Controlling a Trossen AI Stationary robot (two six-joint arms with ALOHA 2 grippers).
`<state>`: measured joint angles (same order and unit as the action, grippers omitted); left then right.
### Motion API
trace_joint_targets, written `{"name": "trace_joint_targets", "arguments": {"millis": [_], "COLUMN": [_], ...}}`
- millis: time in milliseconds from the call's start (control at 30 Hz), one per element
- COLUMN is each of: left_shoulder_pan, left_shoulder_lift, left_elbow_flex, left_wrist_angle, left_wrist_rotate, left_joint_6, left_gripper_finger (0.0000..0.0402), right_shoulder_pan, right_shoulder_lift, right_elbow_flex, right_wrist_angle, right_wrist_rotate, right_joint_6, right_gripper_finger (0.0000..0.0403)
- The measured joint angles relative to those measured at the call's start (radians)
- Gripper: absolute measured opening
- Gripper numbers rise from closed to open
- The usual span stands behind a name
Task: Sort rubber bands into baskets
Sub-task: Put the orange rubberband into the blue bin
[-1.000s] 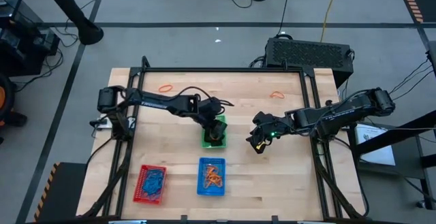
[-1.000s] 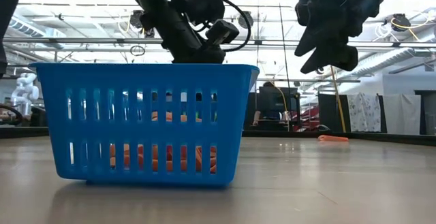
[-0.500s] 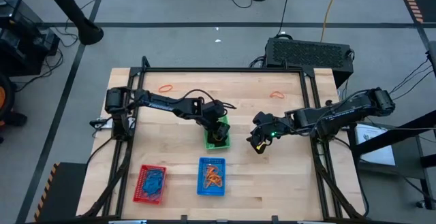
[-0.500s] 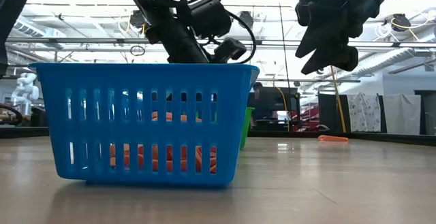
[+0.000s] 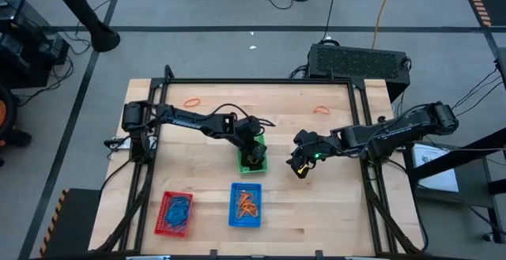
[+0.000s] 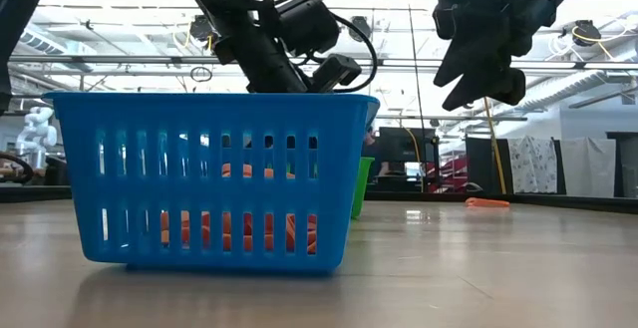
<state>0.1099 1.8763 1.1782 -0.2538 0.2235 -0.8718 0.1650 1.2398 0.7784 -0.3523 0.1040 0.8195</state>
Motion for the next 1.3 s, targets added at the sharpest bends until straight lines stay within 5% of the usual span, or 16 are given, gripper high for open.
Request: {"name": "trace_joint_targets", "arguments": {"millis": [400, 667, 1000, 1300], "left_shoulder_pan": [-0.030, -0.232, -0.469, -0.505], "left_shoulder_lift": [-0.145, -0.198, -0.127, -0.083], "left_elbow_flex": [0.001, 0.002, 0.001, 0.000], "left_wrist_angle": [-0.031, -0.061, -0.075, -0.055], "left_wrist_rotate": [0.037, 0.199, 0.037, -0.054], "left_joint_6": [0.053, 0.076, -0.071, -0.239], "left_gripper_finger": [0.0002, 0.0001, 0.0000, 0.0031], "right_shoulder_pan": [0.000, 0.000, 0.000, 0.000], "right_shoulder_lift": [0.000, 0.000, 0.000, 0.000], "right_elbow_flex": [0.000, 0.000, 0.000, 0.000], "right_wrist_angle": [0.000, 0.005, 0.015, 0.032], "right_wrist_rotate": [-0.005, -0.005, -0.005, -0.057], "right_joint_6": [0.014, 0.007, -0.065, -0.139], "right_gripper_finger": [0.0187, 0.0187, 0.0187, 0.0187]}}
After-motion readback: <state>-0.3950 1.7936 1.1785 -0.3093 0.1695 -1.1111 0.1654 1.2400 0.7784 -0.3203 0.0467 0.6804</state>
